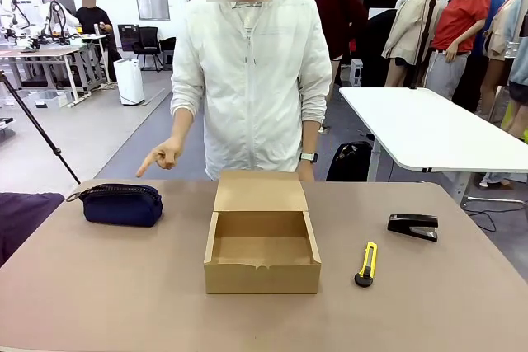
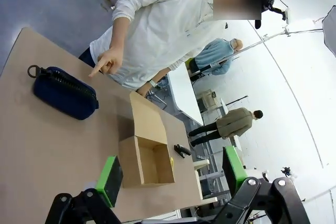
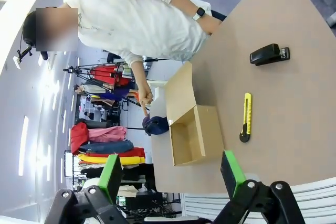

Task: Pack the items into the box.
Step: Pick up the item specified by the human and place it in the Mailer Box.

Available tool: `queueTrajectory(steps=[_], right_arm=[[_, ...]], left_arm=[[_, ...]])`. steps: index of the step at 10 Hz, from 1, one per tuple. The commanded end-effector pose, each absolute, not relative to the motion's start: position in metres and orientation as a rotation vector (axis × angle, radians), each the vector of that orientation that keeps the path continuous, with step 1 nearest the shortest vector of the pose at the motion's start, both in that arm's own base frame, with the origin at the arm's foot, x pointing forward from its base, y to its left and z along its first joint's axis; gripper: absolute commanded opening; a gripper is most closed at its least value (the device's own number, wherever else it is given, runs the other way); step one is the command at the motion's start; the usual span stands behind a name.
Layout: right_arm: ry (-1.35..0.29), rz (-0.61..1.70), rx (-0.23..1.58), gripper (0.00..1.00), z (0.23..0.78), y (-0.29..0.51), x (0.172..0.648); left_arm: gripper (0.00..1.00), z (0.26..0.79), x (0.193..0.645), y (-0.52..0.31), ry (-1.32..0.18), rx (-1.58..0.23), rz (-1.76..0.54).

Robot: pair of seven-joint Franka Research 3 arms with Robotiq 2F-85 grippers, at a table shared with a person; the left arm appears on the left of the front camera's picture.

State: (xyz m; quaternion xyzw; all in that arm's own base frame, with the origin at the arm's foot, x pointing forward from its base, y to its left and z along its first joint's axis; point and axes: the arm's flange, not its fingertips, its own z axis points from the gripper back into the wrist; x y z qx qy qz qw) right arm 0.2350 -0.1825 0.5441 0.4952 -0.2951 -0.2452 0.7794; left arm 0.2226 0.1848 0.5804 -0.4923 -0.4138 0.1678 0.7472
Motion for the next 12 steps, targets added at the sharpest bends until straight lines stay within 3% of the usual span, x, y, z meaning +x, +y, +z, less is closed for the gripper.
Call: queueTrajectory(steps=[1,4,6,8,9,12], right_arm=[[-0.653,-0.506,1.084,1.0,0.547,-0.186,0.235],[-0.653,-0.506,1.084,1.0,0.547,-0.186,0.235],[-0.653,-0.506,1.084,1.0,0.547,-0.186,0.235],[-0.653,-0.506,1.084,1.0,0.547,-0.186,0.235],[-0.653,-0.506,1.084,1.0,0.547,-0.186,0.235],[-0.653,-0.506,1.084,1.0,0.547,-0.186,0.235]], left_arm=[[1.0,0.582,0.225,0.185,-0.924,-1.084,0.346],[1.0,0.581,0.222,0.186,-0.901,-1.076,0.368],[1.0,0.595,0.315,0.18,-0.438,-0.78,0.295],[1.0,0.588,0.424,0.169,-0.163,-0.404,0.371],[1.0,0.572,0.467,0.155,-0.029,-0.314,0.305],[1.0,0.522,0.519,0.106,-0.05,-0.182,0.106]])
